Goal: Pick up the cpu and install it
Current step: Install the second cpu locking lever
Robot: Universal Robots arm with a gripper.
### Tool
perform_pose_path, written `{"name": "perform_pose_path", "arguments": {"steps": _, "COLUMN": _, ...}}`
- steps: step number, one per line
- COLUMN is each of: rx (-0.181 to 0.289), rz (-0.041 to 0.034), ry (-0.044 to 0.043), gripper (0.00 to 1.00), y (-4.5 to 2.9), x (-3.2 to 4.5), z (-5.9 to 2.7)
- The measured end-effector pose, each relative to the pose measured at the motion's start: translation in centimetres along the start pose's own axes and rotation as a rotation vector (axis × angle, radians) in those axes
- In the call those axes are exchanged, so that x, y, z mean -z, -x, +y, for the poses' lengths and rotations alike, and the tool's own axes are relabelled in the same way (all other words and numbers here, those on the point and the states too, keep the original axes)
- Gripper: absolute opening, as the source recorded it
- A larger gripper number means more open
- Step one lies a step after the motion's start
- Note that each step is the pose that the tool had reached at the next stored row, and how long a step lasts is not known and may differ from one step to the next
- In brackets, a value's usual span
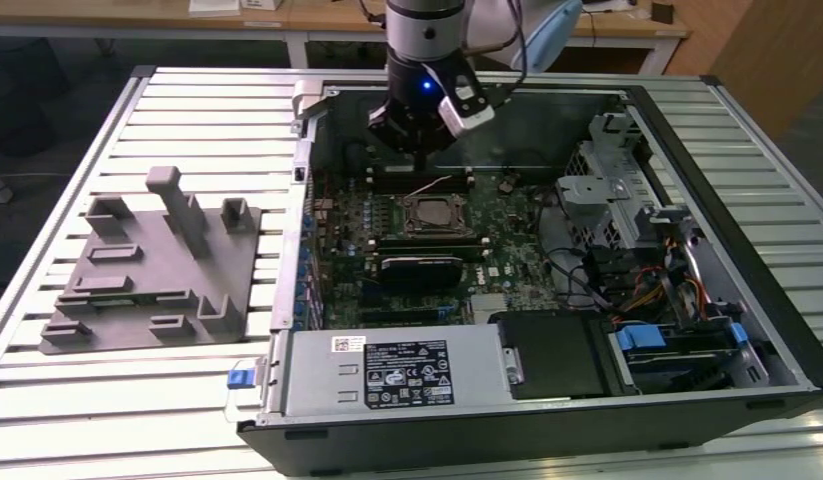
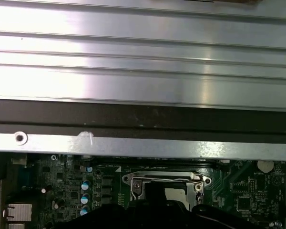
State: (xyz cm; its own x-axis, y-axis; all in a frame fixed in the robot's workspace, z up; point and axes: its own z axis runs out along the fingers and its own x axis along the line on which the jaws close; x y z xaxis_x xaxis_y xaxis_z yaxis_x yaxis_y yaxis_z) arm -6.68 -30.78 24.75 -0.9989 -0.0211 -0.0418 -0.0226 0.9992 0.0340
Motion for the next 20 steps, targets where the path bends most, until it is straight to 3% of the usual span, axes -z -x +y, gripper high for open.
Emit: {"name": "perform_pose_path", "arguments": {"steps": 20, "rx": -0.004, "rz": 0.0002, "ry": -0.0003, "gripper": 0.11, "y": 1.14, "x": -0.89, "z": 0.10}}
